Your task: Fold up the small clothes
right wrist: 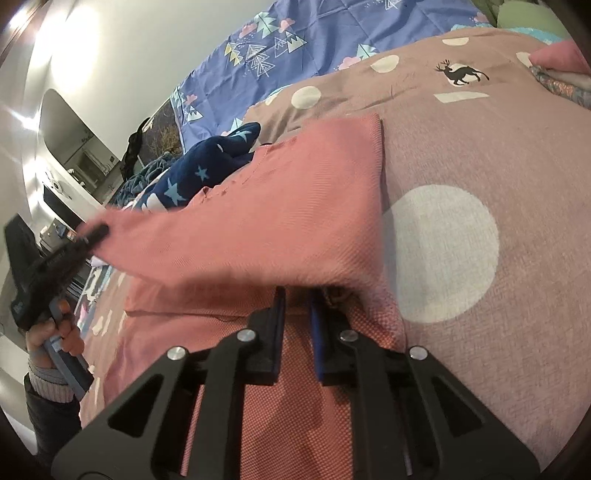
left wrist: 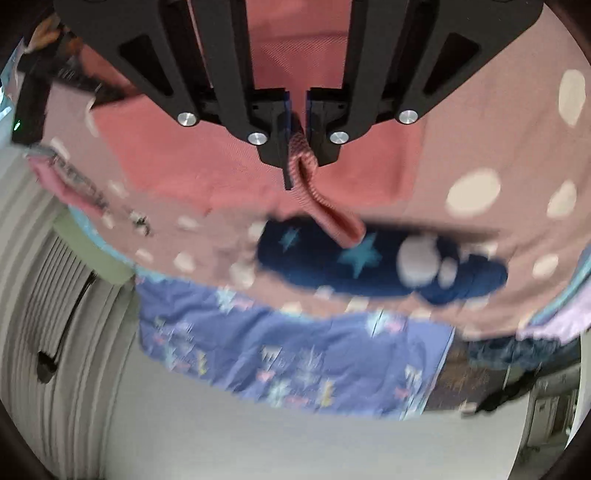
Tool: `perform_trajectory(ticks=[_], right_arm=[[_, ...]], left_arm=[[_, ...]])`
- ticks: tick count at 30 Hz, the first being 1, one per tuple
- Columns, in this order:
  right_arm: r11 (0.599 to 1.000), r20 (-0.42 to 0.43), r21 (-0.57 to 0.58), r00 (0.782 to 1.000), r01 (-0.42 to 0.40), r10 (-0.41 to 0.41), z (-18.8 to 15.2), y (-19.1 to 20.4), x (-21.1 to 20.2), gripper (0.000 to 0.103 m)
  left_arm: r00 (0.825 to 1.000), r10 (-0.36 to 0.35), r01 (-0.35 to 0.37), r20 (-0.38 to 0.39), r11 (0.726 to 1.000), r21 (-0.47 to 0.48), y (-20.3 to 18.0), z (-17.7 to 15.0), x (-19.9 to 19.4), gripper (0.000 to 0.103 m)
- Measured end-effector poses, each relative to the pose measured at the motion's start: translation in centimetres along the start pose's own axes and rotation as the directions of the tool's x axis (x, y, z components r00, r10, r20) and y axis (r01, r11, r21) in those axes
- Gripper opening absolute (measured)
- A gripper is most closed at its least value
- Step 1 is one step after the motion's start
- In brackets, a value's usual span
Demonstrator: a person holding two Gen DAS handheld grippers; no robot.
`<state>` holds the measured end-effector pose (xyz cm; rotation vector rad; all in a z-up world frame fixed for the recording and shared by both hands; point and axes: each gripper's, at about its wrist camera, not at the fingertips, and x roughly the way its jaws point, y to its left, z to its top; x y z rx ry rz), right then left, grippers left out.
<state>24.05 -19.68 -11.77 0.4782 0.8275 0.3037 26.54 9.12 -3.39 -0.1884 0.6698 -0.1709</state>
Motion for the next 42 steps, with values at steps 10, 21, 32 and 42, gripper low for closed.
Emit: perform_trajectory(ticks=[10,21,32,42], right_arm=[[1.0,0.0,-0.004,1.0,0.005,-0.005,0.0,0.0,0.0,0.013],[0.962,0.042,-0.208,0.984,0.176,-0.171,-0.7,3.7,-1.7,0.025],[0.922,0.015,-0.212,0.945,0.323,-0.328,1.9,1.2,1.5,0.006],[0.918,0.143,-0.23,0.944,0.323,-0.297,6.3,4.1,-1.0,0.009]], left_arm=[[0.99,0.104,-0.111,-0.095,0.991,-0.077,5.0,-3.8,1.0,0.037],[0.956,0.215,-0.195,-0.198,0.974,0.114,3.0,-5.2,4.0,0.047],[0.959,0.211,-0.193,-0.189,0.975,0.111,2.9,-5.4,3.7,0.048],[0.955,0.229,-0.207,-0.185,0.97,0.13,2.6,-5.5,3.8,0.049]])
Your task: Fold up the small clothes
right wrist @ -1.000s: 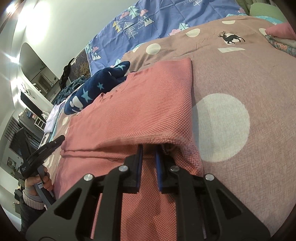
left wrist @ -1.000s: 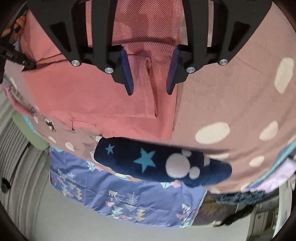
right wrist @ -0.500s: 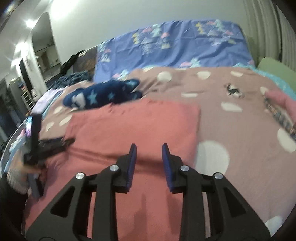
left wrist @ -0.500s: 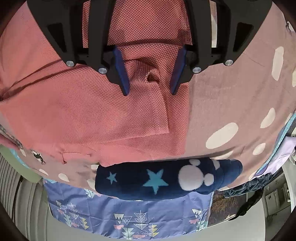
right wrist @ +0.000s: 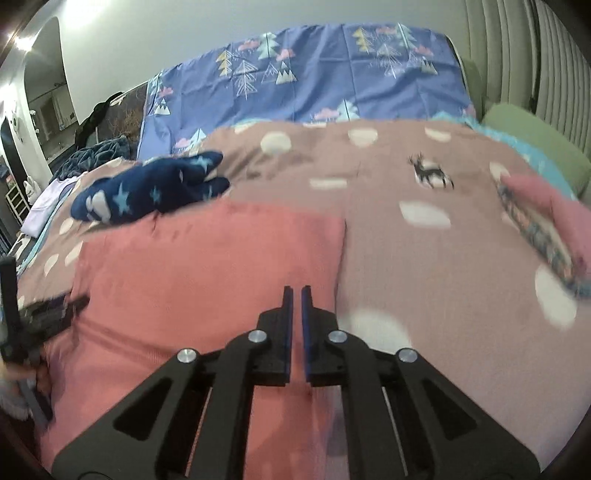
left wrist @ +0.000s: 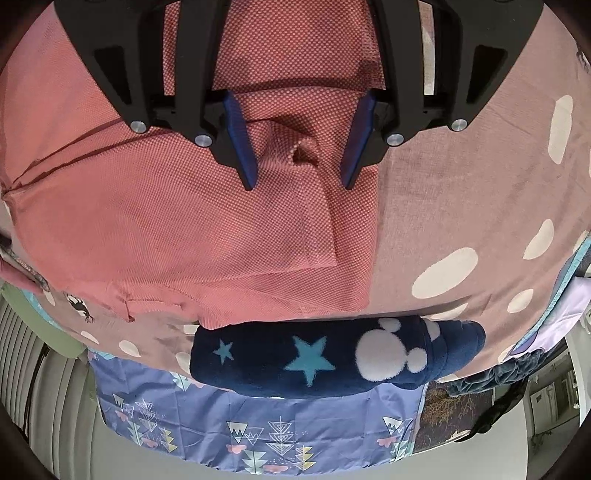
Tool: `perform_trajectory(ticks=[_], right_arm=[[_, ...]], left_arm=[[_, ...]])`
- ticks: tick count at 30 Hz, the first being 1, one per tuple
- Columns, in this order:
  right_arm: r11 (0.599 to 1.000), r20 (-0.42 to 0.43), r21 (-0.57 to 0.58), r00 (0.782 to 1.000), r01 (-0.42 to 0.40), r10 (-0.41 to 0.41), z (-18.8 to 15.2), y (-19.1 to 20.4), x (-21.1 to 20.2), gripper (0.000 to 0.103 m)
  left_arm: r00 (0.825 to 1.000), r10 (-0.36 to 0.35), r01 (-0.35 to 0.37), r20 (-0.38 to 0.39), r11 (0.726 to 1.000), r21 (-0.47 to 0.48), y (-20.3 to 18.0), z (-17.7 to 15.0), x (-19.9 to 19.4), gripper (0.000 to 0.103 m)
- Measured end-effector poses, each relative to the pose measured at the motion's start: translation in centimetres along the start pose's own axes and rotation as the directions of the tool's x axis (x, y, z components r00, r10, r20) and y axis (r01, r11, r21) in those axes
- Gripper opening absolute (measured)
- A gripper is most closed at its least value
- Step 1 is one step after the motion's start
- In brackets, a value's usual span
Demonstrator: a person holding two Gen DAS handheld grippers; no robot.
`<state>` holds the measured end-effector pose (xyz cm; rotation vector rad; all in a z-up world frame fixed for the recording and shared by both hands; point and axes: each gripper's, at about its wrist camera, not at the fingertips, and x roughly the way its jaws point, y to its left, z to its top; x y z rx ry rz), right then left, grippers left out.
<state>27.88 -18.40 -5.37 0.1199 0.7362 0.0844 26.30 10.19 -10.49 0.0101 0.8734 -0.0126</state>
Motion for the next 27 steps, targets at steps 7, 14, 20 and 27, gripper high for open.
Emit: perform_trajectory(ticks=[7,14,20,27], right_arm=[[0.975,-0.13,-0.111,0.969,0.194,-0.208,1.4,-1.0,9.0,0.009],[0.973,-0.005,-0.077,0.975,0.219,-0.22,-0.7,-0.5,1.7,0.015],[0.996,-0.031,-0.089,0.999,0.022,-0.025,-8.8,0.2,-7.9,0.033],[0.992,-0.113,0.07,0.987,-0.11,0.117,-18.0,-2.1,-12.8,0.035]], left_arm=[[1.0,-0.019,0.019,-0.002,1.0,-0.014,0.1,0.0,0.1,0.05],[0.999,-0.051,0.051,0.004,0.998,-0.035,0.5,-0.1,-0.1,0.052],[0.984,-0.171,0.176,0.053,0.98,-0.095,3.0,-2.0,-4.8,0.058],[0.955,-0.291,0.289,-0.062,0.956,-0.048,5.2,-11.8,-12.0,0.059]])
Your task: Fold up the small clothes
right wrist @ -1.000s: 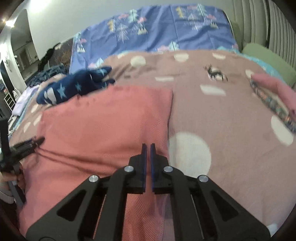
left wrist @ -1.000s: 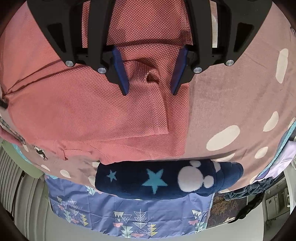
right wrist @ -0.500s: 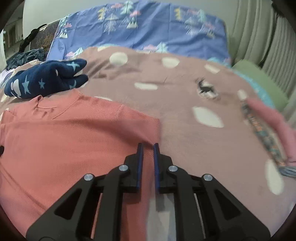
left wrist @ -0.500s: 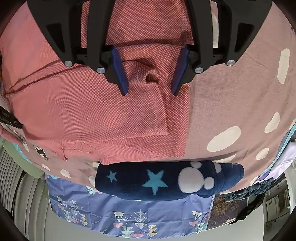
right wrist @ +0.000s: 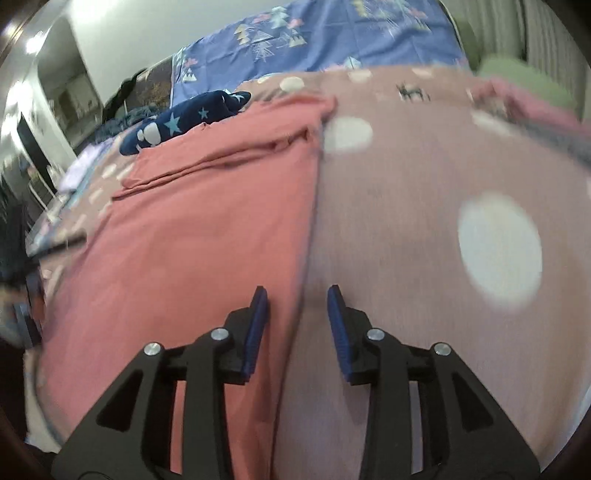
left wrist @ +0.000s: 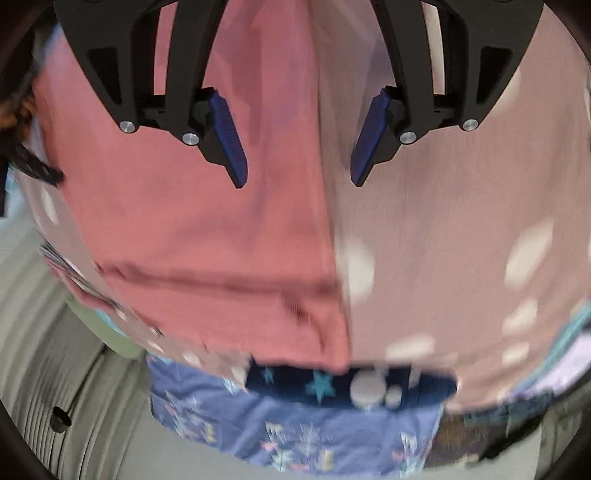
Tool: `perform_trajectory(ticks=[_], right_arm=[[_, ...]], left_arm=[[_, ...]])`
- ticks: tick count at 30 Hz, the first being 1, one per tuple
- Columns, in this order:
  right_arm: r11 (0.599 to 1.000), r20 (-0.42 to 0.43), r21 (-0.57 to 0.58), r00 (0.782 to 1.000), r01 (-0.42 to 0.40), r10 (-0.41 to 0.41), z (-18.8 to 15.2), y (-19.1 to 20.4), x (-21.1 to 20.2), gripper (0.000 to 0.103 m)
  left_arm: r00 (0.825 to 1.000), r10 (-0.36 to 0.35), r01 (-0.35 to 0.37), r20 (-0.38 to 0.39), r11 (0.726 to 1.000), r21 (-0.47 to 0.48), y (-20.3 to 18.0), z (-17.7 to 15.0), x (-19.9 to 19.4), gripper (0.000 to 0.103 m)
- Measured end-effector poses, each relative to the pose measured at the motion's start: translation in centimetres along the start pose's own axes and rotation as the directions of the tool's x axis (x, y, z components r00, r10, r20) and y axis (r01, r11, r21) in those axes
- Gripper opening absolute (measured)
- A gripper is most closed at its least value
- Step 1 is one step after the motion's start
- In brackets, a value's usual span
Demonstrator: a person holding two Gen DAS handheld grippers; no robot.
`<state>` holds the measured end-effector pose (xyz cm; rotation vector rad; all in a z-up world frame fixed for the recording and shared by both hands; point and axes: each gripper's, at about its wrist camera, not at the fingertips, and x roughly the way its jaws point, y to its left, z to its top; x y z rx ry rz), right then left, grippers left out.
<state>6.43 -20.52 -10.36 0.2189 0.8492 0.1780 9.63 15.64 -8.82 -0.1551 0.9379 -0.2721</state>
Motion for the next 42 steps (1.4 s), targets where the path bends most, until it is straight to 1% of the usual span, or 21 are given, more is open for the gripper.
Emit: perform_trajectory(ticks=[1,3,6,9,12,14,17,21,24,26,28,30,32,33,34,35,36,38,40,41,42], right_arm=[[0.999,0.004,0.022,1.0,-0.024,0.024,-0.9,-0.3,-0.8,0.035],[0.997,-0.002,0.055,0.998,-0.062,0.063,-2.0,-0.7,-2.0,0.035],[0.99,-0.021,0.092,0.993,-0.11,0.112,-3.5,-0.9,-3.2,0.035],[0.984,-0.024,0.104,0.989,-0.143,0.147,-5.6,-0.7,-4.8,0.035],[0.977,-0.02,0.125,0.984,-0.172,0.175,-7.2,-0.6,-6.3,0.035],[0.966,-0.021,0.148,0.976,-0.212,0.217,-8.0,-0.6,-7.1,0.035],[0.95,-0.041,0.156,0.959,-0.272,0.281,-8.7,-0.3,-7.5,0.035],[0.947,-0.066,0.188,0.958,-0.262,0.278,-8.3,-0.1,-5.9,0.032],[0.954,-0.087,0.194,0.965,-0.227,0.247,-8.1,0.3,-6.1,0.031],[0.963,-0.106,0.164,0.967,-0.214,0.233,-8.6,0.7,-6.7,0.031],[0.957,-0.109,0.172,0.962,-0.232,0.252,-9.0,0.4,-6.9,0.033],[0.947,-0.104,0.193,0.954,-0.256,0.28,-9.1,0.1,-6.5,0.033],[0.922,-0.09,0.233,0.937,-0.309,0.336,-8.5,0.0,-5.4,0.033],[0.915,-0.087,0.238,0.931,-0.327,0.355,-8.3,0.1,-5.0,0.023],[0.906,-0.083,0.249,0.925,-0.342,0.371,-8.0,0.2,-4.4,0.004],[0.893,-0.081,0.275,0.917,-0.357,0.392,-7.8,0.1,-4.0,0.004],[0.86,-0.049,0.325,0.901,-0.394,0.431,-7.5,-0.3,-4.1,0.004],[0.809,0.058,0.358,0.876,-0.467,0.48,-6.8,-1.2,-5.8,0.004],[0.775,0.141,0.344,0.846,-0.529,0.515,-5.9,-2.0,-8.2,0.004],[0.769,0.163,0.329,0.835,-0.548,0.526,-5.6,-2.3,-9.4,0.004],[0.772,0.168,0.312,0.832,-0.554,0.529,-5.5,-2.4,-10.0,0.004]], left_arm=[[0.999,-0.044,0.043,-0.012,0.999,-0.019,0.3,-1.9,-0.9,0.059],[0.993,-0.115,0.115,0.005,0.993,-0.028,0.3,-4.4,-2.9,0.059],[0.967,-0.255,0.255,0.007,0.965,-0.061,0.1,-7.6,-5.1,0.059],[0.959,-0.283,0.283,0.006,0.959,-0.031,-0.6,-10.1,-6.0,0.056],[0.94,-0.341,0.339,-0.013,0.938,-0.066,-0.5,-11.4,-7.0,0.046],[0.927,-0.373,0.37,-0.026,0.925,-0.082,-0.6,-12.1,-7.7,0.045],[0.931,-0.363,0.361,-0.025,0.93,-0.065,-0.8,-12.0,-7.6,0.045],[0.938,-0.346,0.344,-0.002,0.933,-0.103,-0.2,-10.8,-5.8,0.043],[0.952,-0.306,0.304,0.003,0.945,-0.121,-0.1,-9.8,-5.6,0.043],[0.96,-0.28,0.279,-0.005,0.956,-0.092,-0.2,-9.9,-6.1,0.043],[0.957,-0.291,0.289,-0.009,0.953,-0.09,0.2,-10.1,-6.2,0.043],[0.946,-0.325,0.323,-0.006,0.939,-0.116,0.8,-10.2,-6.0,0.043],[0.933,-0.36,0.357,-0.004,0.925,-0.129,1.0,-10.0,-5.6,0.039],[0.932,-0.364,0.36,-0.007,0.924,-0.133,1.0,-9.9,-5.4,0.019],[0.933,-0.36,0.354,-0.018,0.925,-0.137,0.8,-9.7,-5.1,0.002],[0.942,-0.336,0.332,-0.005,0.933,-0.139,0.7,-9.6,-5.3,0.002],[0.947,-0.32,0.321,0.025,0.938,-0.135,0.6,-9.4,-6.0,0.002],[0.937,-0.334,0.344,0.102,0.934,-0.094,0.1,-8.6,-8.7,0.002],[0.93,-0.348,0.357,0.122,0.932,-0.065,-0.2,-8.2,-10.4,0.002],[0.93,-0.346,0.354,0.122,0.934,-0.054,-0.3,-8.2,-10.9,0.002],[0.931,-0.347,0.355,0.116,0.934,-0.051,-0.3,-8.2,-11.0,0.002]])
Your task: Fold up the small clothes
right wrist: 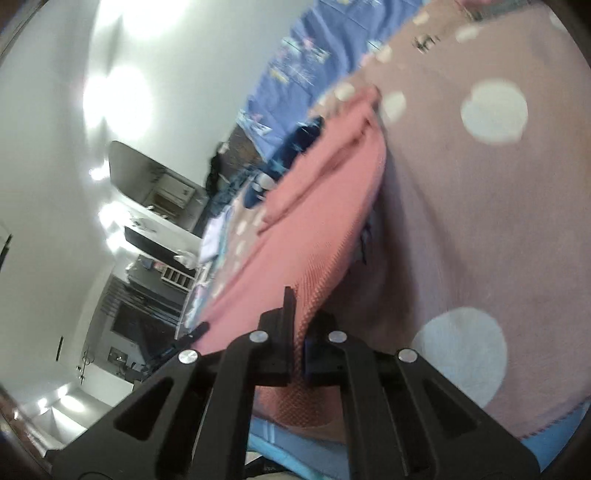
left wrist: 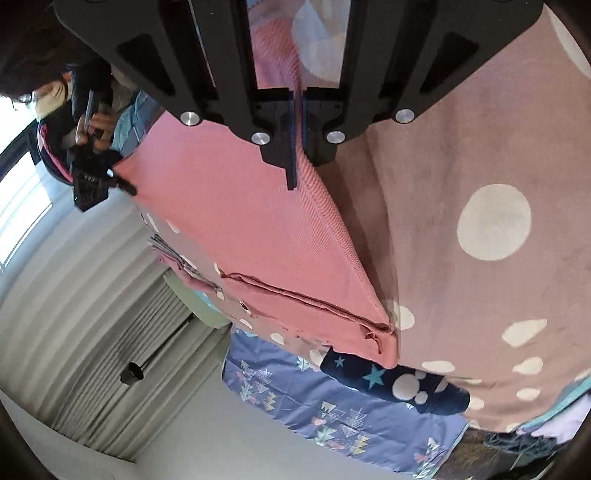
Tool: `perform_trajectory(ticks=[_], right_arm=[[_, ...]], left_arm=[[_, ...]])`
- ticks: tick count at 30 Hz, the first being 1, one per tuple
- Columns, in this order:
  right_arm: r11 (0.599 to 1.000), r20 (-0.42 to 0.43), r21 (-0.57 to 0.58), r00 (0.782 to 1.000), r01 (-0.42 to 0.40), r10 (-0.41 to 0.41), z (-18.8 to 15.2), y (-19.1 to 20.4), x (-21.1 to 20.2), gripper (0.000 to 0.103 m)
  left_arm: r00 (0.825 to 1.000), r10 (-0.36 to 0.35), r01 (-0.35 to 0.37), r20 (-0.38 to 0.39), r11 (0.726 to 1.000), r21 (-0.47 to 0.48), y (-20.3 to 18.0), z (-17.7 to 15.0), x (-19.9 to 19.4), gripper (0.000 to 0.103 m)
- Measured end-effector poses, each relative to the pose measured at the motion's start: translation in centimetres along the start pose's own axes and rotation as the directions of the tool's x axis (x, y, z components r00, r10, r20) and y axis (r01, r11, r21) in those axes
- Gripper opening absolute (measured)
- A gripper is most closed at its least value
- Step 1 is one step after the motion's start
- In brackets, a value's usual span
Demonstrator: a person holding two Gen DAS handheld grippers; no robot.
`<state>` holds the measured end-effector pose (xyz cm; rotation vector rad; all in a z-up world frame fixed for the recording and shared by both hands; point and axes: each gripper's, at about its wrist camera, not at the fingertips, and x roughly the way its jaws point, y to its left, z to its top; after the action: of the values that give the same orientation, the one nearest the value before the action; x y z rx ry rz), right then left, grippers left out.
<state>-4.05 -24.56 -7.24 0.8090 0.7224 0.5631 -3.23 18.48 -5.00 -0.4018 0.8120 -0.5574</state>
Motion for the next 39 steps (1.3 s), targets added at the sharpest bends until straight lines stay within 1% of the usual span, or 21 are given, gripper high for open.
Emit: perform_trajectory(ticks=[3,5,7,9,12,13,15,16,17,18,19,21,23,25,26,29,32,33,35,37,39], right_arm=[[0.999,-0.013,-0.037,0.999,0.032,-0.033,-0.4,0.1,-0.2,0.004],[0.998,-0.051,-0.003,0.997,0.066,-0.066,-1.2,-1.0,0.8,0.004],[0.993,-0.078,0.044,0.991,0.112,-0.109,-1.9,-2.6,1.6,0.004],[0.986,-0.087,0.063,0.985,0.153,-0.147,-2.3,-3.7,1.7,0.005],[0.977,-0.107,0.074,0.975,0.201,-0.193,-2.6,-4.1,1.8,0.02],[0.977,-0.115,0.053,0.973,0.207,-0.2,-2.8,-3.9,1.7,0.028],[0.98,-0.134,0.005,0.971,0.2,-0.197,-3.1,-3.2,2.0,0.034],[0.978,-0.14,-0.018,0.968,0.208,-0.208,-3.2,-3.0,2.3,0.034],[0.975,-0.149,-0.039,0.964,0.217,-0.22,-3.5,-2.8,2.7,0.029],[0.975,-0.153,-0.044,0.963,0.218,-0.222,-3.6,-2.7,3.1,0.021],[0.977,-0.16,-0.035,0.964,0.211,-0.214,-3.5,-2.8,3.6,0.009],[0.984,-0.148,0.023,0.974,0.174,-0.169,-2.9,-3.0,3.8,0.008],[0.995,-0.077,0.027,0.992,0.101,-0.099,-2.0,-1.8,2.5,0.007],[0.999,-0.019,-0.015,0.999,0.031,-0.031,-0.8,0.1,0.8,0.007],[0.999,0.001,-0.045,1.0,0.002,-0.002,-0.3,1.2,0.1,0.007],[0.988,0.048,-0.147,0.998,-0.041,0.048,0.5,4.4,-1.9,0.007],[0.967,0.088,-0.239,0.99,-0.087,0.111,0.1,7.3,-5.0,0.007],[0.962,0.099,-0.26,0.988,-0.087,0.116,0.1,7.9,-5.8,0.007],[0.945,0.127,-0.326,0.988,-0.041,0.087,-0.6,9.6,-7.8,0.009],[0.935,0.141,-0.354,0.99,0.025,0.027,-1.2,9.9,-8.9,0.01],[0.942,0.125,-0.332,0.992,0.045,-0.004,-1.0,8.9,-8.0,0.01]], left_arm=[[0.999,0.005,-0.006,-0.052,1.0,-0.02,0.4,-1.1,0.8,0.002],[0.995,0.015,-0.02,-0.095,0.998,-0.055,1.1,-2.4,2.0,0.007],[0.989,0.028,-0.041,-0.144,0.995,-0.087,1.7,-3.8,3.3,0.029],[0.992,0.034,-0.041,-0.119,0.997,-0.065,1.6,-4.4,3.3,0.032],[0.991,0.027,-0.036,-0.132,0.997,-0.067,1.5,-4.4,3.2,0.032],[0.99,0.02,-0.029,-0.139,0.997,-0.067,1.6,-4.4,3.3,0.032],[0.989,0.005,-0.016,-0.145,0.998,-0.068,1.6,-4.4,3.4,0.032],[0.989,-0.006,-0.004,-0.147,0.997,-0.071,1.6,-4.4,3.5,0.025],[0.989,-0.015,0.004,-0.15,0.997,-0.073,1.4,-4.6,3.7,0.019],[0.988,-0.018,0.007,-0.151,0.997,-0.076,1.3,-4.8,3.8,0.001],[0.989,-0.014,0.003,-0.146,0.997,-0.081,1.2,-4.8,3.9,0.001],[0.995,-0.014,0.006,-0.103,0.997,-0.079,0.6,-4.4,3.3,0.001],[0.999,-0.039,0.039,-0.014,0.998,-0.055,-0.7,-3.3,1.3,0.001],[0.996,-0.056,0.057,0.075,0.998,-0.007,-2.5,-1.6,-1.2,0.001],[0.993,-0.054,0.054,0.101,0.998,0.011,-3.1,-1.1,-2.0,0.001],[0.981,-0.061,0.049,0.184,0.996,0.068,-5.4,0.5,-5.0,0.001],[0.967,-0.079,0.054,0.244,0.992,0.11,-7.5,0.6,-7.8,0.001],[0.963,-0.08,0.049,0.259,0.991,0.125,-8.2,0.3,-8.8,0.001],[0.96,-0.062,0.016,0.273,0.986,0.168,-10.2,-0.5,-10.5,0.002],[0.968,-0.045,-0.003,0.247,0.981,0.194,-11.2,-1.4,-10.6,0.003],[0.977,-0.029,-0.016,0.21,0.978,0.207,-11.2,-1.9,-9.4,0.003]])
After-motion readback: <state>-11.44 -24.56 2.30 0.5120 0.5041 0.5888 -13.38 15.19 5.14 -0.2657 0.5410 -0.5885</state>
